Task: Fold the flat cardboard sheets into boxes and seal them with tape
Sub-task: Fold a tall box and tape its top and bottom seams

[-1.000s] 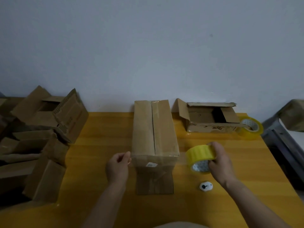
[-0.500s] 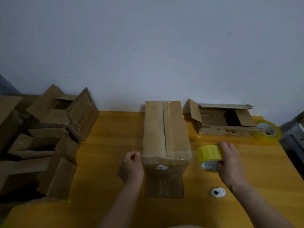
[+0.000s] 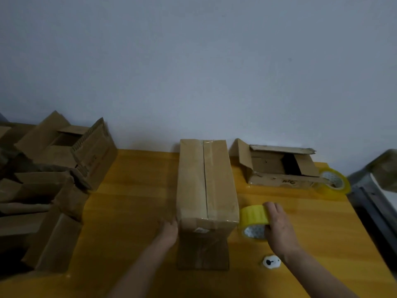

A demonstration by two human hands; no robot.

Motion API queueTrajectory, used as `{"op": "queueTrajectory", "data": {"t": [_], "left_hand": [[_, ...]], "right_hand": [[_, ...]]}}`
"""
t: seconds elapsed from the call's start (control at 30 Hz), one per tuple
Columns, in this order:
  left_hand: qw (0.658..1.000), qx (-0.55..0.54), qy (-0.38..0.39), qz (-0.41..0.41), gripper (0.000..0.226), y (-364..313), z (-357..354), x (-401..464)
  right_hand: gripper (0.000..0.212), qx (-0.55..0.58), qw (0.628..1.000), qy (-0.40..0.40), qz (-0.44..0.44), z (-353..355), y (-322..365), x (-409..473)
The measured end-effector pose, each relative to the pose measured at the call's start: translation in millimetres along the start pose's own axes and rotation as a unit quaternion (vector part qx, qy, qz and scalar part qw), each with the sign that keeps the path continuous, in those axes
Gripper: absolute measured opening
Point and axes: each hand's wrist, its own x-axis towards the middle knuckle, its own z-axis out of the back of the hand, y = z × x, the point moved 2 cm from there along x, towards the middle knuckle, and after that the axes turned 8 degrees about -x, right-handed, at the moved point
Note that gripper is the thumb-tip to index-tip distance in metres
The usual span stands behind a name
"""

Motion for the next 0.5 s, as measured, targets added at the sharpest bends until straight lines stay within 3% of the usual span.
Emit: {"op": "queueTrajectory", "data": {"t": [0.07, 0.13, 0.2, 0.23, 0.27, 0.33, 0.4, 0.5], "left_hand": [[1.0, -0.006, -0.026, 0.004, 0.055, 1.0, 6.0, 1.5], [0.99, 0.031, -0.125, -0.054, 0.04, -3.6, 19.7, -3.8], [0.944, 0.054, -0.273, -0.179, 0.017, -11.0, 34.8, -20.8], [0.908, 0.069, -0.312, -0.269, 0.012, -18.0, 36.4, -33.1], [0.878, 0.096, -0.304, -0.358, 0.012, -25.0, 33.5, -45.3], [0.852, 0.191, -0.193, -0.448, 0.022, -31.8, 17.4, -60.3], [0.854, 0.314, -0.103, -0.401, 0.048, -28.2, 1.2, -62.2], [0.843, 0.415, -0.08, -0.333, 0.075, -18.4, -9.5, -55.4]], "right_hand": [[0.048, 0.013, 1.0, 0.015, 0.004, 0.4, -1.3, -1.5], [0.043, 0.036, 0.998, 0.037, 0.02, -1.9, 1.6, -6.3], [0.043, 0.048, 0.994, 0.078, 0.056, -10.3, 10.3, -14.6], [0.044, 0.052, 0.991, 0.098, 0.073, -15.5, 16.3, -18.1], [0.046, 0.059, 0.988, 0.114, 0.085, -20.8, 22.8, -20.8], [0.047, 0.081, 0.982, 0.133, 0.104, -30.3, 38.5, -24.0], [0.047, 0.1, 0.977, 0.147, 0.118, -35.4, 53.0, -24.3], [0.052, 0.107, 0.97, 0.178, 0.124, -38.6, 62.1, -22.4]]}}
